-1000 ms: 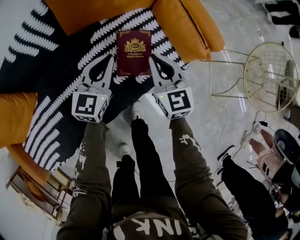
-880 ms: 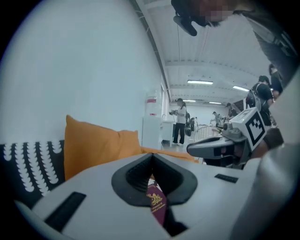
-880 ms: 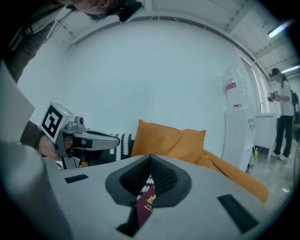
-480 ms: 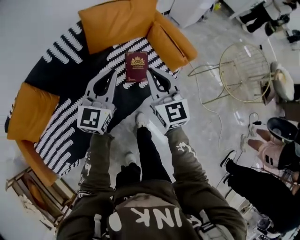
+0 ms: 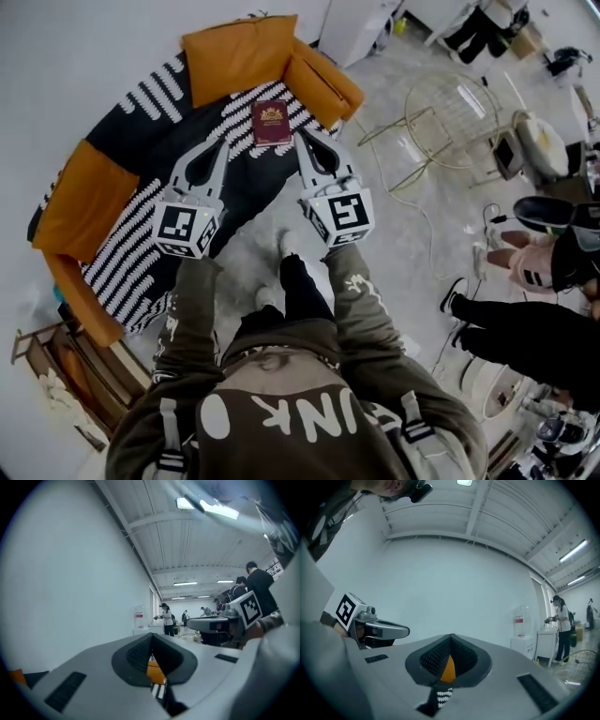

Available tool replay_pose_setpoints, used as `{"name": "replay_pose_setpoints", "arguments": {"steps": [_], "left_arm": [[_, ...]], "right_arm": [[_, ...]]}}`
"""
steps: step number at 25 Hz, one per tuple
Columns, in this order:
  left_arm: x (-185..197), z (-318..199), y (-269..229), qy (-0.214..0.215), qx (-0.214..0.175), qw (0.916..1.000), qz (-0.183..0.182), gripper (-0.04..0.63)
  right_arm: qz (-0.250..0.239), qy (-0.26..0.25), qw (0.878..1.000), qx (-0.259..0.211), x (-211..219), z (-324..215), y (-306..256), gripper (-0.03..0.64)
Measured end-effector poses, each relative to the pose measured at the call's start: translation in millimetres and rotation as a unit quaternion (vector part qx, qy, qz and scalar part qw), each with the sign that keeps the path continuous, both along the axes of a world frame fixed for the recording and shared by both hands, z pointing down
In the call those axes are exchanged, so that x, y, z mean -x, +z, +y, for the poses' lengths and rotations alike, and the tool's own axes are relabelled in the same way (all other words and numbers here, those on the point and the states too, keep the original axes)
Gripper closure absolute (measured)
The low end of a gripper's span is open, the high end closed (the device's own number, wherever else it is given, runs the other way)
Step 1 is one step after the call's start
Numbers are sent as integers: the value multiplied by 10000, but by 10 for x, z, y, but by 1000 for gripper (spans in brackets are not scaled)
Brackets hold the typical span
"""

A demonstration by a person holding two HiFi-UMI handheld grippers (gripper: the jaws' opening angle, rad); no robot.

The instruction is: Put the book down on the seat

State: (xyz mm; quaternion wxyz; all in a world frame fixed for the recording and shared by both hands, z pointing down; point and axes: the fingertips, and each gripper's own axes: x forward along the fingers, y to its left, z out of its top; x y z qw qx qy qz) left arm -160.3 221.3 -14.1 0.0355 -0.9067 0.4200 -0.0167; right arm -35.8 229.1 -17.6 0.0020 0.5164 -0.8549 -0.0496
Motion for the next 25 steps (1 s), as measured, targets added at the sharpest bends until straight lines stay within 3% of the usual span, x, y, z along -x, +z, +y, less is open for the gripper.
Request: {"name": "replay_pose_setpoints", "arguments": {"steps": [10,25], "left_arm": [[-28,639,-683,148,-239,9996,83,591],[-239,927,-950,196,-456,9988,38,591]], "right_arm": [[1,-108,9996,-274,113,735,-685,606],[-9,-244,9989,-407,-23,962,-837,607]]}}
